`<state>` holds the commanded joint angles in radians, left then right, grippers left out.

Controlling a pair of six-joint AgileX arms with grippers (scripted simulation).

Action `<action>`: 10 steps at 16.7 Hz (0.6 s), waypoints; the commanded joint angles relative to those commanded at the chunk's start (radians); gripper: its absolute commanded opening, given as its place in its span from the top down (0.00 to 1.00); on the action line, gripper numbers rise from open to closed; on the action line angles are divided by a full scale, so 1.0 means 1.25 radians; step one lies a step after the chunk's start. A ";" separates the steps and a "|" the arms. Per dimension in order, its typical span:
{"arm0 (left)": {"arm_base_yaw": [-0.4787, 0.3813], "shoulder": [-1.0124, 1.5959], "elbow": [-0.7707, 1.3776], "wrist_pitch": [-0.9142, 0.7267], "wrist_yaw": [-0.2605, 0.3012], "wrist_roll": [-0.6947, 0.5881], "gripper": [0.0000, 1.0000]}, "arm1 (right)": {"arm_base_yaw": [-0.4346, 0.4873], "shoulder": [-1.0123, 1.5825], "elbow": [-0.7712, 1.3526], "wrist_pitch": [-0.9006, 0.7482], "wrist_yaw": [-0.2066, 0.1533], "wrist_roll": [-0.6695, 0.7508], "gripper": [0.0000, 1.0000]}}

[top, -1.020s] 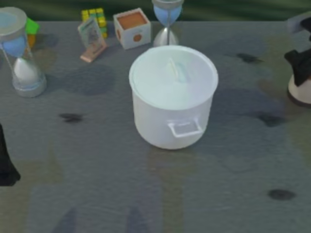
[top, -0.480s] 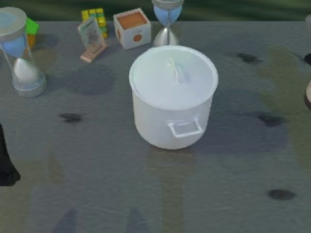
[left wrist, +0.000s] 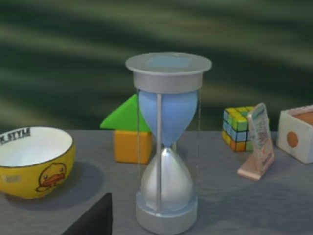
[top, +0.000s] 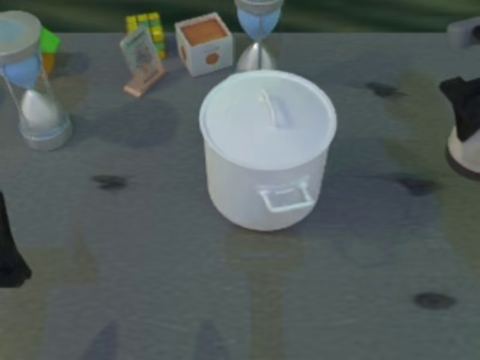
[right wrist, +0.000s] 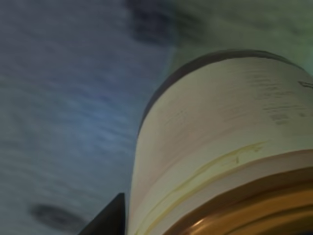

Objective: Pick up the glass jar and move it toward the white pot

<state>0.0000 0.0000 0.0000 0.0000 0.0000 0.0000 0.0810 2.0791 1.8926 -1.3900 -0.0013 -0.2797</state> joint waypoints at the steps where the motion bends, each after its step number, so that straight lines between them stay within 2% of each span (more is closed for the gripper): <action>1: 0.000 0.000 0.000 0.000 0.000 0.000 0.00 | 0.016 0.013 0.010 0.005 0.000 0.049 1.00; 6: 0.000 0.000 0.000 0.000 0.000 0.000 0.00 | 0.103 0.080 0.055 0.039 -0.002 0.324 1.00; 10: 0.000 0.000 0.000 0.000 0.000 0.000 0.00 | 0.148 0.117 0.068 0.054 -0.005 0.440 1.00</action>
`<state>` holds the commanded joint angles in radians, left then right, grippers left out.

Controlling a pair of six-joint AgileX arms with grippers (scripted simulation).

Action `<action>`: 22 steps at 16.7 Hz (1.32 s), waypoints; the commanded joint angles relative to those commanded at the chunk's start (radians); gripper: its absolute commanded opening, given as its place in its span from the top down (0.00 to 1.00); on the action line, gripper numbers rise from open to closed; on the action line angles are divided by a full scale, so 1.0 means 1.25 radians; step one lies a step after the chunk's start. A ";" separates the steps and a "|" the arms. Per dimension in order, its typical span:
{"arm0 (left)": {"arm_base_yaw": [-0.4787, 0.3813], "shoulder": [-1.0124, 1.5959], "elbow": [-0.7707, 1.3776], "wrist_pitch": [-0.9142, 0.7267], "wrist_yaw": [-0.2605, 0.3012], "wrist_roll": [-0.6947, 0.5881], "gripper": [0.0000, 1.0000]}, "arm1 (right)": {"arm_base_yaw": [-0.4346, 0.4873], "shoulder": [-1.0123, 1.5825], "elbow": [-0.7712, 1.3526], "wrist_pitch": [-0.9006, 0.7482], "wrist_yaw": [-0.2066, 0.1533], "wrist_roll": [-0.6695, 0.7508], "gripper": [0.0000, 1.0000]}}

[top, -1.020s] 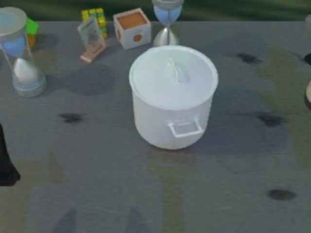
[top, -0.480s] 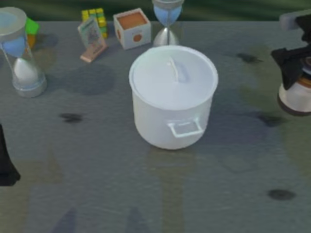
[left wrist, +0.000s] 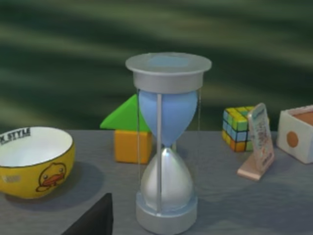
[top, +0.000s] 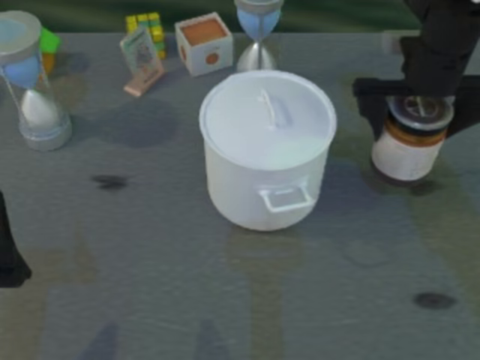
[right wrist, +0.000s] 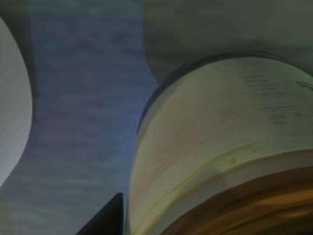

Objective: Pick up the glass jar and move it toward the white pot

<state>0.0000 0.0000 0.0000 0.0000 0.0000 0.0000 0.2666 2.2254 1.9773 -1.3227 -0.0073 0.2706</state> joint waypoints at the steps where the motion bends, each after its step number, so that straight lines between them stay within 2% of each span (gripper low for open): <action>1: 0.000 0.000 0.000 0.000 0.000 0.000 0.00 | 0.003 0.003 0.000 0.001 0.000 0.008 1.00; 6: 0.000 0.000 0.000 0.000 0.000 0.000 0.00 | 0.000 -0.001 -0.005 0.003 -0.001 0.008 1.00; 12: 0.000 0.000 0.000 0.000 0.000 0.000 0.00 | 0.005 0.014 -0.115 0.133 0.000 0.010 1.00; 17: 0.000 0.000 0.000 0.000 0.000 0.000 0.00 | 0.006 0.020 -0.131 0.149 0.000 0.011 1.00; 22: 0.000 0.000 0.000 0.000 0.000 0.000 0.00 | 0.006 0.020 -0.131 0.149 0.000 0.011 0.62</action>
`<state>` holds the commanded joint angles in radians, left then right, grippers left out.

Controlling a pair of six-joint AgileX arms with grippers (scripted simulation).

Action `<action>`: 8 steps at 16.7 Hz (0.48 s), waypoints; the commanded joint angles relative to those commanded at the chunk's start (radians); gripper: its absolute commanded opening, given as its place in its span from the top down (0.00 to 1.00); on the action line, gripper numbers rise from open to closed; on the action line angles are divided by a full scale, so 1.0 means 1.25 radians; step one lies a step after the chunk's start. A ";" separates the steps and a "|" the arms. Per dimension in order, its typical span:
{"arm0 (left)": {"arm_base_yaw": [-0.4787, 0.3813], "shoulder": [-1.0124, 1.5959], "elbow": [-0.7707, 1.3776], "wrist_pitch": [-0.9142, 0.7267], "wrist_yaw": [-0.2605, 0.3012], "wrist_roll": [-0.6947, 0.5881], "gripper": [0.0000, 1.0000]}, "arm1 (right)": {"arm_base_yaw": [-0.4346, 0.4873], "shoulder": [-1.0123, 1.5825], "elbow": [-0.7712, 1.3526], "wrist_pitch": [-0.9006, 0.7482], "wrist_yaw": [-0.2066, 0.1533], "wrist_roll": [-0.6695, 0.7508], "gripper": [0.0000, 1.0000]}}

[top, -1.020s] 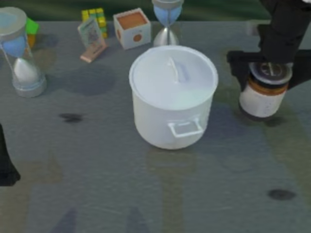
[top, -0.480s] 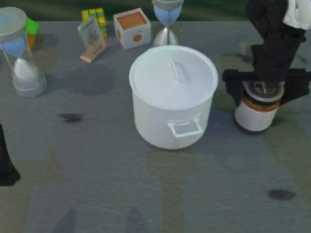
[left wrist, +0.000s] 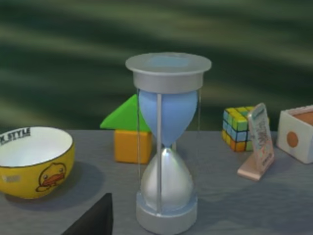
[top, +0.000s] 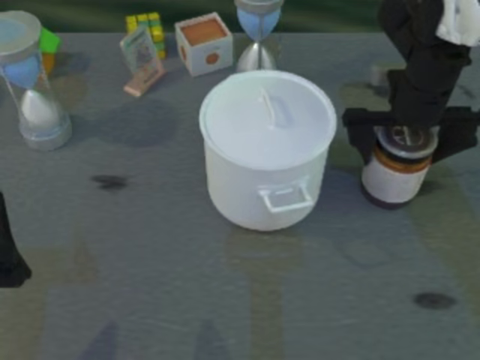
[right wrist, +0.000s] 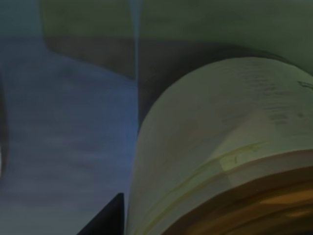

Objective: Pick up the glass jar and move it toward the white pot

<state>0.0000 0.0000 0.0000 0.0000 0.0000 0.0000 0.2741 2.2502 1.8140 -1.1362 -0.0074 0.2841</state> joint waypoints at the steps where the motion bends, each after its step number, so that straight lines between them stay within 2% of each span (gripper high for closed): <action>1: 0.000 0.000 0.000 0.000 0.000 0.000 0.00 | 0.000 0.000 0.000 0.000 0.000 0.000 0.55; 8: 0.000 0.000 0.000 0.000 0.000 0.000 0.00 | 0.000 0.000 0.000 0.000 0.000 0.000 0.02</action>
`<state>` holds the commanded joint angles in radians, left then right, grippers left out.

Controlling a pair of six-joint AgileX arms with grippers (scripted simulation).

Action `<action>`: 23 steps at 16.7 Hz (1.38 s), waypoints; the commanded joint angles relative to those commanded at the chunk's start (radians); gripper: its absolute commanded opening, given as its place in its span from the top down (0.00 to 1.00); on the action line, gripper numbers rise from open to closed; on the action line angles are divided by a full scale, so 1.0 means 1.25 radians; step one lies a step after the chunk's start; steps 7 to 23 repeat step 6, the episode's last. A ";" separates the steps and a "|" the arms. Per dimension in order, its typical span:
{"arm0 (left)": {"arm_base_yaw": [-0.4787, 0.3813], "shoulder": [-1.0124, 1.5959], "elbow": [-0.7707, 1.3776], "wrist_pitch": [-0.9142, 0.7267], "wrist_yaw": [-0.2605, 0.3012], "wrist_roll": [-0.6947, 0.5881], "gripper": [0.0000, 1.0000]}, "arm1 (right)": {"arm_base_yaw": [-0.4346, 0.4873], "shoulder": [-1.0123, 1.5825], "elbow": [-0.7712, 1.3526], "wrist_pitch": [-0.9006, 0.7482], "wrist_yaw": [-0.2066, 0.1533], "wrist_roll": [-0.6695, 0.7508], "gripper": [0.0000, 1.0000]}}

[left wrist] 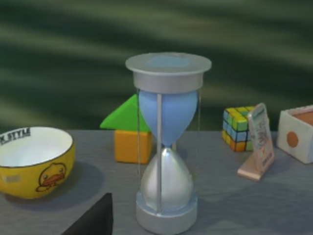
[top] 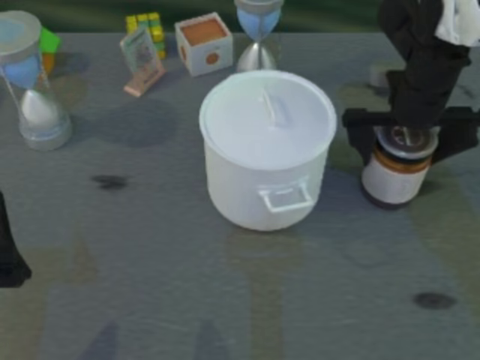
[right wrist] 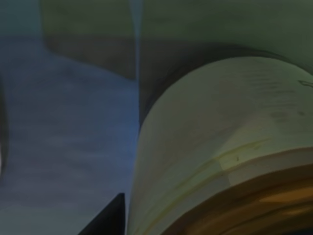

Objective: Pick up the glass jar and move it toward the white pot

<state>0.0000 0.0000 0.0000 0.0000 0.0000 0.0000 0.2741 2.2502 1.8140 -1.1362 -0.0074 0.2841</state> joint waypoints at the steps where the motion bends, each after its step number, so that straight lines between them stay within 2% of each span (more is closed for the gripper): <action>1: 0.000 0.000 0.000 0.000 0.000 0.000 0.00 | 0.000 0.000 0.000 0.000 0.000 0.000 0.00; 23: 0.000 0.000 0.000 0.000 0.000 0.000 0.00 | 0.000 0.000 0.000 0.000 0.000 0.000 0.00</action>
